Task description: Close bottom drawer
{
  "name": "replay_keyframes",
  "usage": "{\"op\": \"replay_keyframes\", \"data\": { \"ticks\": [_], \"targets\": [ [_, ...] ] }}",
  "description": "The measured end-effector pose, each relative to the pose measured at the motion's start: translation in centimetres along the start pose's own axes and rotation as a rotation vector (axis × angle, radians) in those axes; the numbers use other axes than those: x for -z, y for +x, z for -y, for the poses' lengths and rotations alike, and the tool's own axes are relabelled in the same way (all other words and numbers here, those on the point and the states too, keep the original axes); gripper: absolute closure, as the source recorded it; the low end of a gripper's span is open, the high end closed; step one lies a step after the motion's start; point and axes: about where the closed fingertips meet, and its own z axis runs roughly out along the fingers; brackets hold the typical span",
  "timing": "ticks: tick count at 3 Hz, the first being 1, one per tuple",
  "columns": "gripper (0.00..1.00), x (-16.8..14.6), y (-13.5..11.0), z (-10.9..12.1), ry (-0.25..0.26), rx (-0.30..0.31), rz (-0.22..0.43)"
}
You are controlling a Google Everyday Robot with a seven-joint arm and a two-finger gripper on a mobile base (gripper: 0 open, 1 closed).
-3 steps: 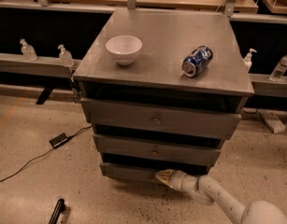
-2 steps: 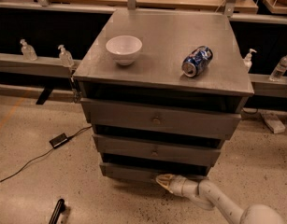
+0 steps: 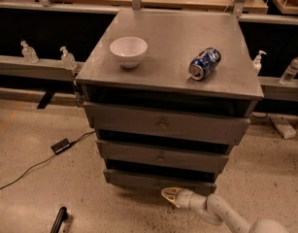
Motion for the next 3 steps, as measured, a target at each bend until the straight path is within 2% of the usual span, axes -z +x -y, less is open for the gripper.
{"op": "replay_keyframes", "data": {
  "ticks": [1,2,3],
  "targets": [
    [1.0,-0.2,-0.6,1.1,0.027,0.002,0.026],
    [1.0,-0.6,-1.6,6.1,0.098,-0.027,0.027],
    [1.0,-0.5,-1.6,5.9,0.098,-0.027,0.027]
  ]
}}
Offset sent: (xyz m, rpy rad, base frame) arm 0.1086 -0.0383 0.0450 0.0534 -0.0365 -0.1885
